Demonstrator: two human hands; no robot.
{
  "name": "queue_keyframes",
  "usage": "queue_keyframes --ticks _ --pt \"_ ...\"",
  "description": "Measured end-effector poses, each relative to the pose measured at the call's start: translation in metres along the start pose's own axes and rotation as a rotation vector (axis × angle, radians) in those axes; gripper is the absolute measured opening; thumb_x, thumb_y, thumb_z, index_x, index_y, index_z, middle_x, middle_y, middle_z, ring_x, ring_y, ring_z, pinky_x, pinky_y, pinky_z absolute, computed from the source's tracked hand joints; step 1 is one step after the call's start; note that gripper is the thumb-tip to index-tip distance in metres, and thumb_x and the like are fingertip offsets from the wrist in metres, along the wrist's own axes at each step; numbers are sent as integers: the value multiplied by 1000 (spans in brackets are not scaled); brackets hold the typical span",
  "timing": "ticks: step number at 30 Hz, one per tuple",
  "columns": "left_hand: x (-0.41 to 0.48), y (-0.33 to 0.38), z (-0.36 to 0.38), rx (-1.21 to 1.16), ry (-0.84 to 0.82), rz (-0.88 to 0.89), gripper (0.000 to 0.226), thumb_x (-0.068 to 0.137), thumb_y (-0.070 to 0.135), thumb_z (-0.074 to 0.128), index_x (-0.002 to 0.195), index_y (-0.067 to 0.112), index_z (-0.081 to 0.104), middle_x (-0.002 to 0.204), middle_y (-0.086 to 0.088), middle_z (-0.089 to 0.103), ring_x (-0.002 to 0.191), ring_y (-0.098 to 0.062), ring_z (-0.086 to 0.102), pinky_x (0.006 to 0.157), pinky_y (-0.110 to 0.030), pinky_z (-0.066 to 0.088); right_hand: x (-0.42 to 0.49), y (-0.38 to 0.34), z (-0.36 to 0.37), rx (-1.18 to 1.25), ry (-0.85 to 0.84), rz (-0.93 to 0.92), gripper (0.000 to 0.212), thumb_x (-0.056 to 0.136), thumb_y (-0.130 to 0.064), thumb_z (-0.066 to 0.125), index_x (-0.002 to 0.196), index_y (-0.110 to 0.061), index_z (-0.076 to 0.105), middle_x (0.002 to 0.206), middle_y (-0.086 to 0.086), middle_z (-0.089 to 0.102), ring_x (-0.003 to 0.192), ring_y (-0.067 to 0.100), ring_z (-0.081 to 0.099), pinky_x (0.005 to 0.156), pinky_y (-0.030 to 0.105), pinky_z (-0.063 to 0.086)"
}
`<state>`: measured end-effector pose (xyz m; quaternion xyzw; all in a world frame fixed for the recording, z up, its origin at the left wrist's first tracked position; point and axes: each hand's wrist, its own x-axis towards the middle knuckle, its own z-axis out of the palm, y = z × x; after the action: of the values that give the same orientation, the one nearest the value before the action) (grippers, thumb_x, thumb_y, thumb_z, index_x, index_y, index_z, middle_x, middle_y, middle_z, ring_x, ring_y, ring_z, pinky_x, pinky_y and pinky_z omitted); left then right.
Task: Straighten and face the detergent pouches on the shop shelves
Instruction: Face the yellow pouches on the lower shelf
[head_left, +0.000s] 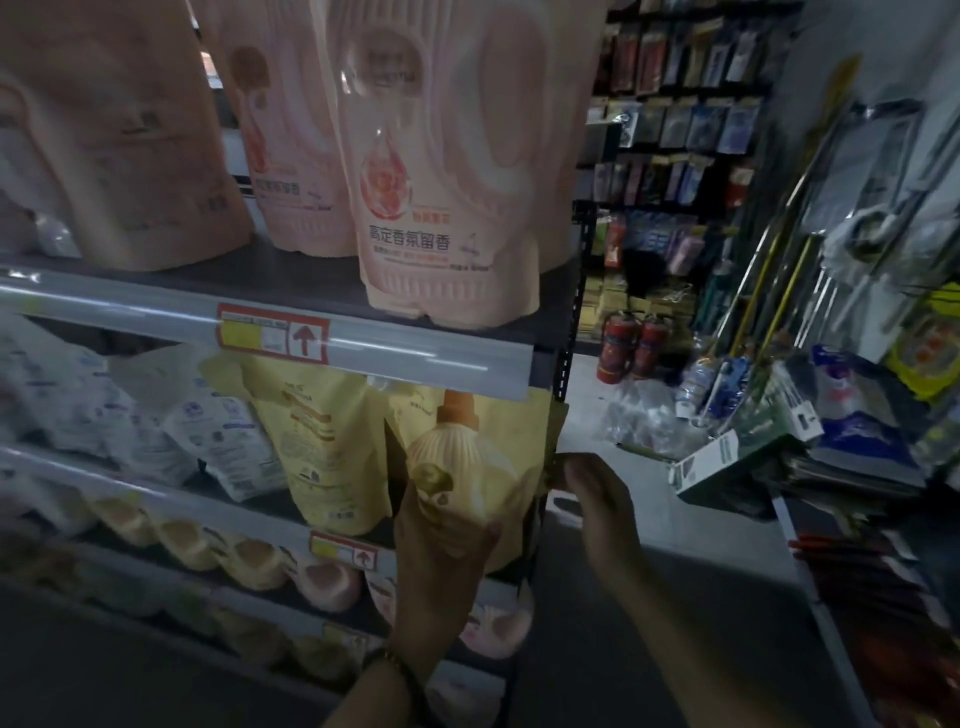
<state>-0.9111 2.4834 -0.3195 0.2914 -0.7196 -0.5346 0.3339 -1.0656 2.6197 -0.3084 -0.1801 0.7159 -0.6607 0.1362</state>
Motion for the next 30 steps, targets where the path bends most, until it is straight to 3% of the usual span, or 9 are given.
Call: queue_keyframes --ticks 3,6,8,10,15,17,19,24,30 --pt "-10 2 12 104 57 -25 117 69 44 96 163 27 28 163 1 37 150 -20 37 119 -40 40 15 5 -11 -80 13 0 24 84 -42 80 103 -36 67 105 -9 75 102 16 72 94 51 59" --pt "-18 7 21 117 88 -76 124 67 43 98 164 23 25 162 1 38 148 -19 39 118 -41 43 34 6 -15 -162 -81 31 51 74 -27 91 109 -43 58 113 -12 69 106 17 69 95 48 58" --pt "-21 8 25 119 107 -93 129 61 54 95 164 25 24 162 3 39 148 -18 41 118 -46 45 49 5 -17 -223 -170 27 70 66 -30 93 126 -37 58 123 -9 67 114 20 66 96 49 58" --pt "-24 6 28 139 125 -93 130 61 58 90 165 25 20 165 3 36 151 -18 39 118 -50 44 63 1 -16 -294 -260 23 84 70 -23 95 142 -28 53 133 -8 63 124 22 62 98 46 57" --pt "-28 9 36 177 164 -108 125 76 29 94 168 25 10 168 1 32 152 -20 36 117 -42 43 86 -10 -9 -393 -404 -7 108 71 -36 96 160 -30 37 153 0 56 137 26 55 109 49 53" --pt "-28 10 37 178 189 -104 120 77 35 92 167 26 13 165 2 37 149 -19 41 114 -40 46 91 -14 -5 -427 -433 -35 100 81 -34 92 162 -27 34 157 6 53 140 30 53 112 48 50" --pt "-28 4 37 202 218 -93 117 75 43 87 166 29 16 162 4 42 147 -18 45 113 -48 50 94 -15 -3 -472 -460 -56 90 89 -34 84 163 -22 33 158 11 51 142 32 52 113 48 48" --pt "-27 -2 37 276 259 -88 112 77 30 91 164 32 20 157 2 50 142 -22 51 108 -55 52 100 -11 3 -482 -447 -48 87 87 -40 85 159 -23 39 149 11 58 133 32 58 106 47 53" --pt "-23 -5 37 249 242 -91 111 75 37 88 162 37 20 155 3 52 139 -22 56 103 -55 57 110 -7 10 -578 -496 14 60 100 -32 72 150 -10 50 141 18 61 125 33 60 105 41 50"
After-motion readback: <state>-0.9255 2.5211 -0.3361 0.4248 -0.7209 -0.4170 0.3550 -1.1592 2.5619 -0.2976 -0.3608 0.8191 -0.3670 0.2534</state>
